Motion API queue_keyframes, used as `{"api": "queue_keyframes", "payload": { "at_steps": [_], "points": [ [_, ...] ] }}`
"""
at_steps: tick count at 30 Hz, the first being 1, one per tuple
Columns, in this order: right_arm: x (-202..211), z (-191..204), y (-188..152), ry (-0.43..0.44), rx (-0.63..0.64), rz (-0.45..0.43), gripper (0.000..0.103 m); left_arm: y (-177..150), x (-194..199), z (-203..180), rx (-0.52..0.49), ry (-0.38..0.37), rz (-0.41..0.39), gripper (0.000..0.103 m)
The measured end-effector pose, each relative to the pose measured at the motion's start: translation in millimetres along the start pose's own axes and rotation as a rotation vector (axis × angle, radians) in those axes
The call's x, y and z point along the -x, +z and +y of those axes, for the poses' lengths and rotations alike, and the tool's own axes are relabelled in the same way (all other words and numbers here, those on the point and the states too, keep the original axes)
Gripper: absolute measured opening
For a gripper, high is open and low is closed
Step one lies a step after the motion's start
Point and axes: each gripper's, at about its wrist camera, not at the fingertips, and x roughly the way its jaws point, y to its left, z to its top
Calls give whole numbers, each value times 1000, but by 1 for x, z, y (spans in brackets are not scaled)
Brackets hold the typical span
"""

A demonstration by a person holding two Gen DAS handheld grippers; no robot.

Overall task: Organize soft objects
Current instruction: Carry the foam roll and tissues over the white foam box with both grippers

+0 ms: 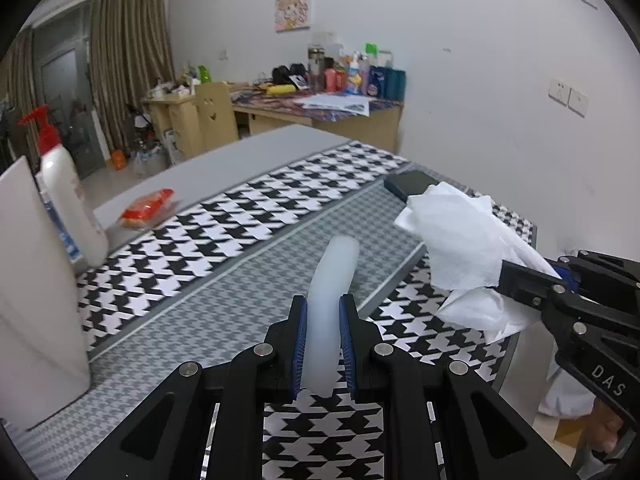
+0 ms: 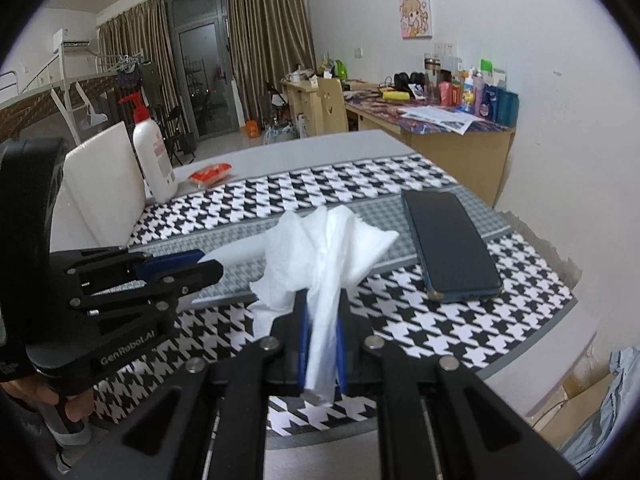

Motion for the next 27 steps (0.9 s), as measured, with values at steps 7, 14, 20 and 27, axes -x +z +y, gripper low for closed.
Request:
{"api": "queue_keyframes", "payload": {
  "at_steps": [7, 14, 20, 27],
  "points": [
    [16, 14, 14, 11, 23, -55, 15, 9, 27, 4, -1, 44, -56, 18],
    [26, 25, 21, 16, 41, -95, 15, 13, 52, 11, 11, 67, -108, 18],
    [33, 32, 26, 32, 51, -119, 15, 16, 68, 15, 23, 82, -126, 18],
    [45, 42, 36, 46, 64, -160, 15, 19, 91, 20, 54, 91, -154, 18]
  ]
}}
